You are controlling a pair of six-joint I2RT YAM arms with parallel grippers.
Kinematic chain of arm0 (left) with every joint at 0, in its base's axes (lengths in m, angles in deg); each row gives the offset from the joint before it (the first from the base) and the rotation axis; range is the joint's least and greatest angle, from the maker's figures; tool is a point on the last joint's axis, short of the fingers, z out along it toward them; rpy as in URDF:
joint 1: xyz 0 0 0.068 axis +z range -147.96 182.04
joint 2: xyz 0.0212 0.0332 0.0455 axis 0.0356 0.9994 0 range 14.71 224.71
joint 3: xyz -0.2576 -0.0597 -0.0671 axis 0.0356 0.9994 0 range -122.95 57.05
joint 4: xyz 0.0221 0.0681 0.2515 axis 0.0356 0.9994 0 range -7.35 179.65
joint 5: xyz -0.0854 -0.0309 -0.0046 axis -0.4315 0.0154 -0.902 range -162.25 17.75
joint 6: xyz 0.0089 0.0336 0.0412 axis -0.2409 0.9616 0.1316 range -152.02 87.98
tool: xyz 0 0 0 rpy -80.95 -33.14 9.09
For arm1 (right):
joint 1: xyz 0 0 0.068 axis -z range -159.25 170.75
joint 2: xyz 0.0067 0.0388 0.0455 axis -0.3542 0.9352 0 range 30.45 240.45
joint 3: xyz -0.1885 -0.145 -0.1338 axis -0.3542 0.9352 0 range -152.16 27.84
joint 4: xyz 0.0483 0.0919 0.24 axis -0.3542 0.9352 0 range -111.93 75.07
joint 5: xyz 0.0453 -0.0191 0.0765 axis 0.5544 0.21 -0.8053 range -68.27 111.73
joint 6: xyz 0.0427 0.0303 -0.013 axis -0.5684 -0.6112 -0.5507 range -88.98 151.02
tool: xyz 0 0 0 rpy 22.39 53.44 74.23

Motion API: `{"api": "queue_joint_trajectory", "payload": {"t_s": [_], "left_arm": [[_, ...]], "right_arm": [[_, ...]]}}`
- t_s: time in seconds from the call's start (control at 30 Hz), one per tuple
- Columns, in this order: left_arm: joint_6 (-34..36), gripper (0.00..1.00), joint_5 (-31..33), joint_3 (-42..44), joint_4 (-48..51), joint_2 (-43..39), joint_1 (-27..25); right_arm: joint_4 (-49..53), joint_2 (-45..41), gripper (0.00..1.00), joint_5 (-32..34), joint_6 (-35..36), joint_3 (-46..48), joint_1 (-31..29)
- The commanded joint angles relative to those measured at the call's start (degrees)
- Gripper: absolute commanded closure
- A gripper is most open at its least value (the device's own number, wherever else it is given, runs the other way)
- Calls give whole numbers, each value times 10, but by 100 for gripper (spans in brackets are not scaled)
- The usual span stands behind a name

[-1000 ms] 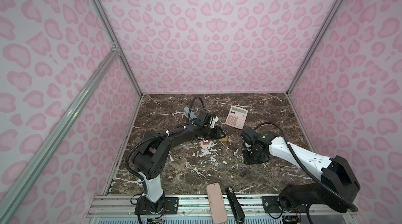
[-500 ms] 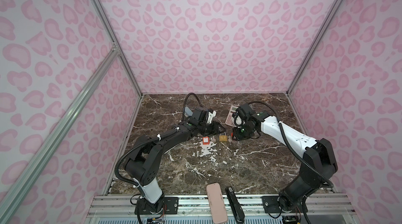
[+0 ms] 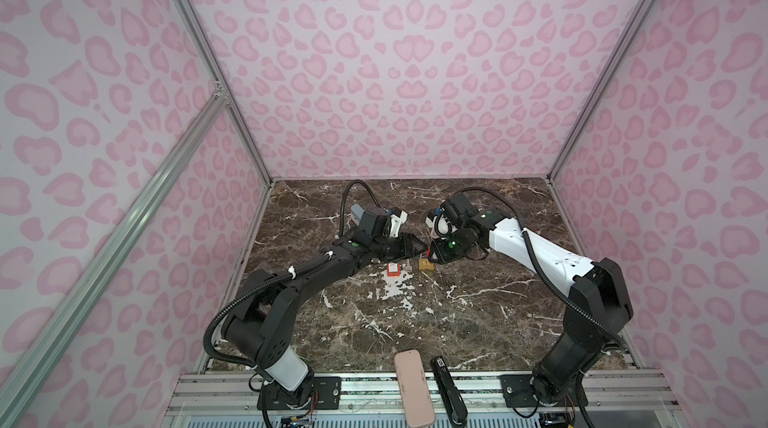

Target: Lock with the key

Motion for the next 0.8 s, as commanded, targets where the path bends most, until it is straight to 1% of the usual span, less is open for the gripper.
{"api": "queue_joint_trajectory", "payload": {"t_s": [0.0,0.27,0.57,0.63,0.67,0.77], "left_arm": [[-5,52,1,3,-26,-9,0],[-5,53,2,2,-26,-5,0],[-4,62,3,1,-23,0,0],[-7,63,1,1,-25,1,0],[-8,68,-1,1,-26,2,0],[-12,79,-5,-5,-29,4,0]], "right_arm": [[-16,6,70,-10,5,-9,-11],[-16,6,70,-7,7,-21,-26],[-32,2,70,-22,13,-33,-34],[-35,1,71,-22,17,-35,-36],[-38,0,70,-20,18,-35,-38],[-44,-2,70,-13,20,-32,-42]]}}
